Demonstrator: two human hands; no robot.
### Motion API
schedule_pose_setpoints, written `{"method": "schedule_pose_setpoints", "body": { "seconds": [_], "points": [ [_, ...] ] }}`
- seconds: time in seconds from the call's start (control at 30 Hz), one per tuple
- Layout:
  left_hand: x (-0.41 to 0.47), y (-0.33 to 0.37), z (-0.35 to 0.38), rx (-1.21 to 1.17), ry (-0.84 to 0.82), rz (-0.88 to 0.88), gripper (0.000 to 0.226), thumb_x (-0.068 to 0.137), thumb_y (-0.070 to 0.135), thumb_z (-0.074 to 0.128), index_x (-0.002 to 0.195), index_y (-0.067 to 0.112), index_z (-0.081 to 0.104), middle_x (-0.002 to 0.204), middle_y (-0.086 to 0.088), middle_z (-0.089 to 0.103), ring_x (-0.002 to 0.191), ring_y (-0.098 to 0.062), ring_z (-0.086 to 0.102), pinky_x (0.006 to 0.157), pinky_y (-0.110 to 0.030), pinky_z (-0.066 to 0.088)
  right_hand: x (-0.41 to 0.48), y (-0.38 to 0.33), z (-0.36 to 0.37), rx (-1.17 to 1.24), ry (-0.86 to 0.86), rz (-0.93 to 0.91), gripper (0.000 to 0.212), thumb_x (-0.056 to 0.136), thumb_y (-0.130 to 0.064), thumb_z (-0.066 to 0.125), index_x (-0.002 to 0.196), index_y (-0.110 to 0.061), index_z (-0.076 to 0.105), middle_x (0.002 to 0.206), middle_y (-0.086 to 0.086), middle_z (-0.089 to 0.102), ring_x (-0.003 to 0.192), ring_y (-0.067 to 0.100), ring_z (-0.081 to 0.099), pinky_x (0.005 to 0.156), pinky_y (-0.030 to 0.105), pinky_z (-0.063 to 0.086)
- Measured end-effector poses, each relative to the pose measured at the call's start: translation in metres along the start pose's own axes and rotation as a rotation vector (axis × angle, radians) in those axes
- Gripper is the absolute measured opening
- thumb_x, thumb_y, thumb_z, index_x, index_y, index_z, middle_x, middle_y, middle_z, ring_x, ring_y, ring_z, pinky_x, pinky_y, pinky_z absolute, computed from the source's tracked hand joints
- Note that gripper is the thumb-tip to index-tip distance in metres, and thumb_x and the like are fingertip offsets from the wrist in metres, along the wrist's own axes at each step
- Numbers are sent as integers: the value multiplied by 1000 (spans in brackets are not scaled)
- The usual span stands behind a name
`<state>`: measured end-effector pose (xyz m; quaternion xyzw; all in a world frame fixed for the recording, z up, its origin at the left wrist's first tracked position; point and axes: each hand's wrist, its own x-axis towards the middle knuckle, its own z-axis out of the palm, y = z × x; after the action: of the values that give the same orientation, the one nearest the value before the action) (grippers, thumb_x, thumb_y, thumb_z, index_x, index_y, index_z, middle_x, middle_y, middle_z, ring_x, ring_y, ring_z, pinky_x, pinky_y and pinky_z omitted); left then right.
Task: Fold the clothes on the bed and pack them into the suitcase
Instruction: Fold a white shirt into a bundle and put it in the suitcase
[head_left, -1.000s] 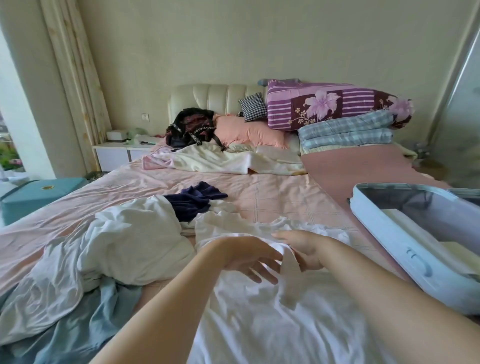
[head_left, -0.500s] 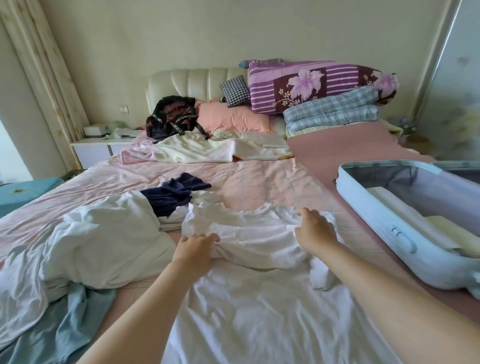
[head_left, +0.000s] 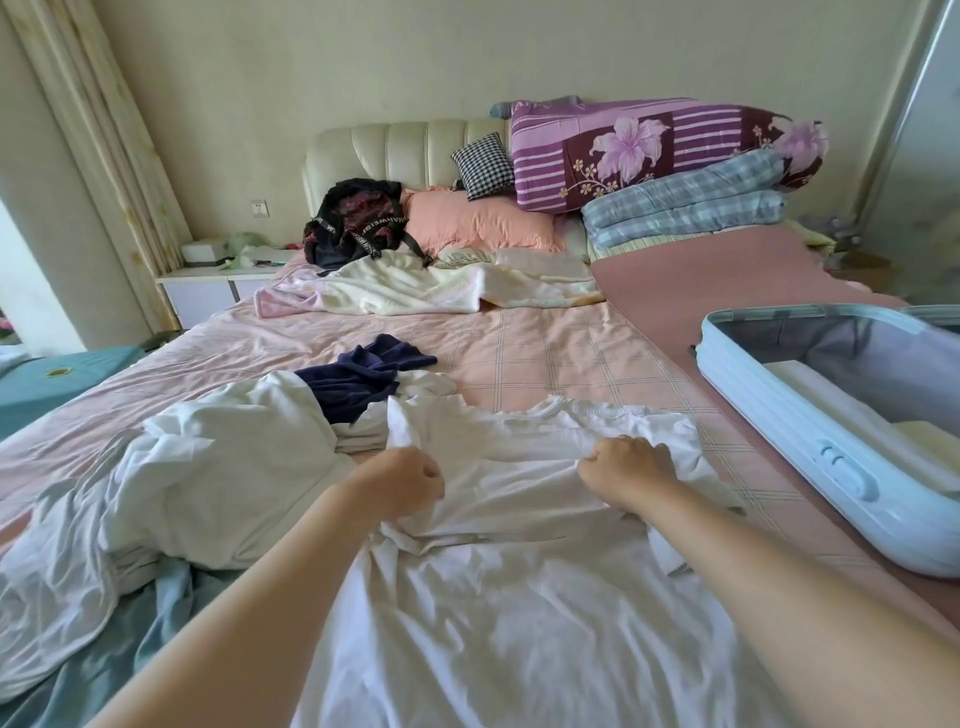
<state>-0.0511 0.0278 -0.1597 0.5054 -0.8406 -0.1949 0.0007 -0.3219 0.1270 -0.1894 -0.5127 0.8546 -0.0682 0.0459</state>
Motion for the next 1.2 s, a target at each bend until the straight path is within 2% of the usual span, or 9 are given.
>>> {"method": "schedule_pose_setpoints", "body": {
  "seconds": [0.1,0.23,0.33,0.43,0.57,0.7,0.93,1.1,1.2],
  "points": [
    [22,3,-6,233,205,119,39,94,9,38,114,30,65,116,5,63,94,-17,61,75,-30,51,6,-3,5,-7,36,1,35,96,-36,32,84,-15,58,97,3,64,88,25,50,87,39,34],
    [55,4,4,587,85,68,56,94,7,43,145,29,42,146,7,41,121,-20,56,91,-35,52,18,-1,8,15,-1,-44,24,93,-30,43,82,-17,60,90,1,65,79,22,53,74,33,36],
    [72,-3,11,821,40,-12,39,97,18,48,136,22,51,133,3,54,120,-21,57,91,-34,51,26,2,4,253,-10,-11,22,87,-21,46,66,-18,49,72,-2,56,67,18,51,58,29,34],
    [84,-9,5,946,273,-16,33,97,7,42,125,15,57,116,-2,63,103,-22,63,76,-30,49,35,7,-3,318,74,52,18,82,-19,52,65,-13,57,70,0,61,70,22,54,57,27,37],
    [101,-14,-11,766,476,-124,38,98,8,39,136,10,42,125,-3,54,98,-22,66,64,-31,40,60,15,-1,296,342,35,13,87,-18,53,79,-21,64,84,-2,62,85,28,58,66,30,35],
    [106,-7,-7,677,508,-240,37,95,13,50,131,14,50,121,-5,50,104,-22,58,82,-32,42,83,17,12,47,410,-172,29,92,-13,56,119,-21,62,116,4,59,107,28,54,84,36,38],
    [95,16,49,460,481,213,34,96,24,40,125,25,56,132,1,52,120,-22,46,104,-38,31,63,40,50,-161,372,-317,41,63,-2,72,99,-22,70,101,7,61,88,32,60,73,40,46],
    [85,13,60,382,-23,-102,60,100,54,20,156,34,7,165,-3,2,151,-33,3,115,-61,6,39,65,46,1,192,-346,36,94,-39,51,121,-23,70,127,1,65,119,26,58,103,37,42],
    [80,38,58,448,175,53,51,99,44,32,148,30,31,155,0,34,142,-26,29,114,-49,21,22,77,33,11,135,-321,75,81,-70,33,135,-28,62,146,-6,54,138,15,46,116,30,30]
  ]
}}
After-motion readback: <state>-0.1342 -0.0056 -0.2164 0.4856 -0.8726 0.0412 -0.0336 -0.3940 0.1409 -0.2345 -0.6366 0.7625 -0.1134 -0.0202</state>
